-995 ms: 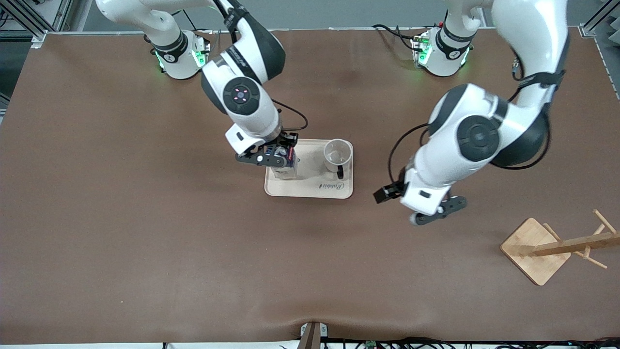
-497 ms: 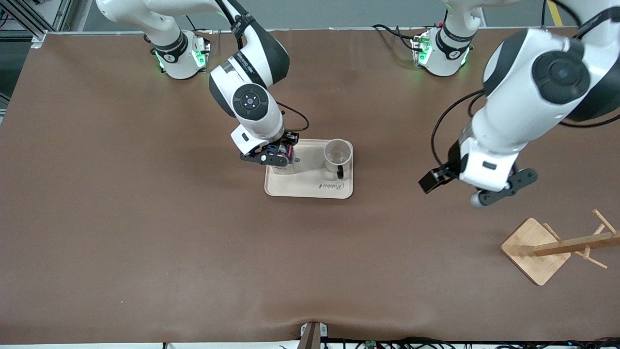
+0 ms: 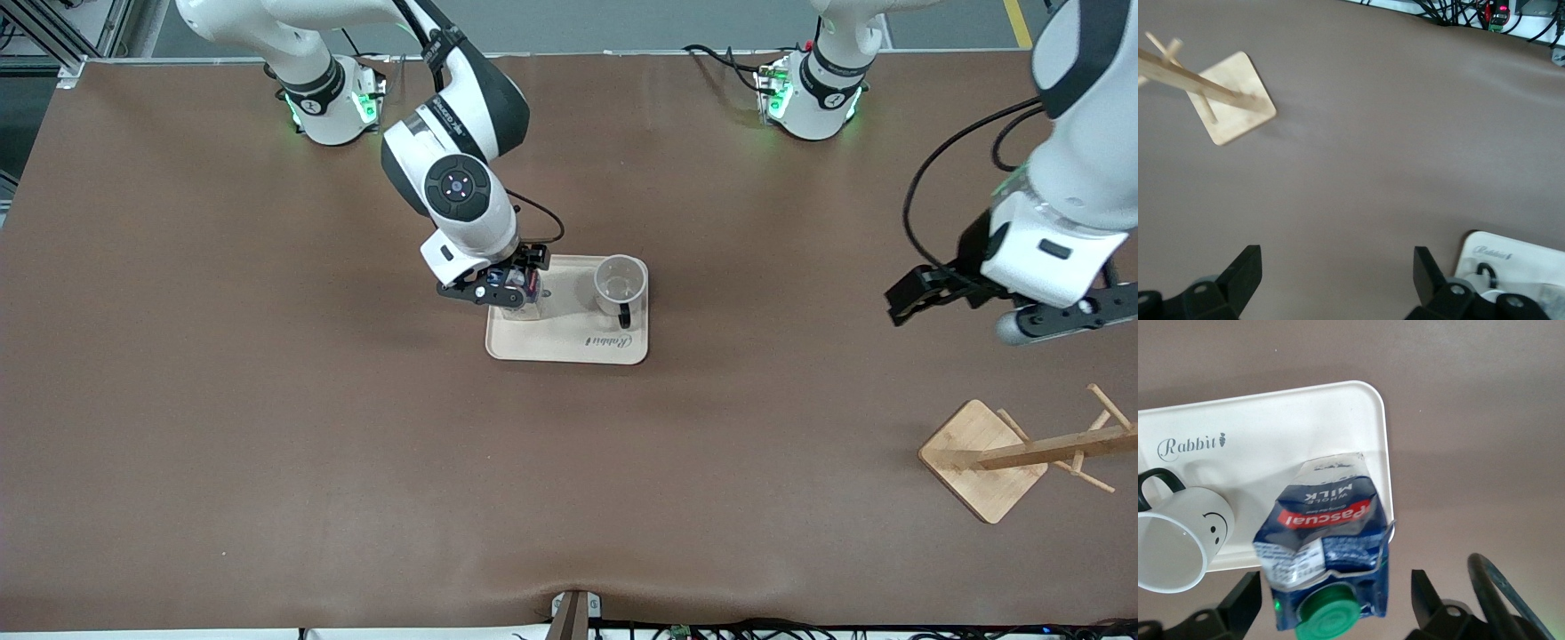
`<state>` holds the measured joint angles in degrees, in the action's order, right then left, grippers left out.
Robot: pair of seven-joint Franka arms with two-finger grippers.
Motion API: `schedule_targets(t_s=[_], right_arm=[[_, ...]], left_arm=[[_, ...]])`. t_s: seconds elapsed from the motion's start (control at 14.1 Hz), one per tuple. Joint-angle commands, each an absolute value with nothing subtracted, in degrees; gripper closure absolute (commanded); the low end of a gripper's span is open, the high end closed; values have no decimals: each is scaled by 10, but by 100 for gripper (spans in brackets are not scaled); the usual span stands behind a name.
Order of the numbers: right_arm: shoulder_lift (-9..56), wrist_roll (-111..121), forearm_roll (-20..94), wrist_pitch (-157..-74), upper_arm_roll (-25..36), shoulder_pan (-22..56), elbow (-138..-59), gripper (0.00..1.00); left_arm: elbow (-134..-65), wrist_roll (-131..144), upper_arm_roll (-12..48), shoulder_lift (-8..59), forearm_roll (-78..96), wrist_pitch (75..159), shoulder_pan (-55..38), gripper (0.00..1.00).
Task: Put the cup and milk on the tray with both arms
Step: 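Set the milk carton on the tray and release it with the right gripper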
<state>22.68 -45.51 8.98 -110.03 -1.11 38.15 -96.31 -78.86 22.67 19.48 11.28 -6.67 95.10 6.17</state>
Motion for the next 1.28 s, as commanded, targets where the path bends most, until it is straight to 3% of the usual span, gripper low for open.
schedule_targets(t_s=[0.0,0.14,0.5,1.21], right_arm=[[214,-464,83,-1053,-10,374,-936,0],[214,-463,82,-1008,-10,357,-898,0],[214,-454,83,-847,-10,274,-792,0],[191,-86,15,-878,-11,25,-799,0]], left_arm=[[-837,151,142,54,-71,932,32,0],[-842,100,86,34,-66,909,4,0],[-902,70,46,-29,-28,909,-11,0],[-912,69,54,-44,-23,896,-7,0]])
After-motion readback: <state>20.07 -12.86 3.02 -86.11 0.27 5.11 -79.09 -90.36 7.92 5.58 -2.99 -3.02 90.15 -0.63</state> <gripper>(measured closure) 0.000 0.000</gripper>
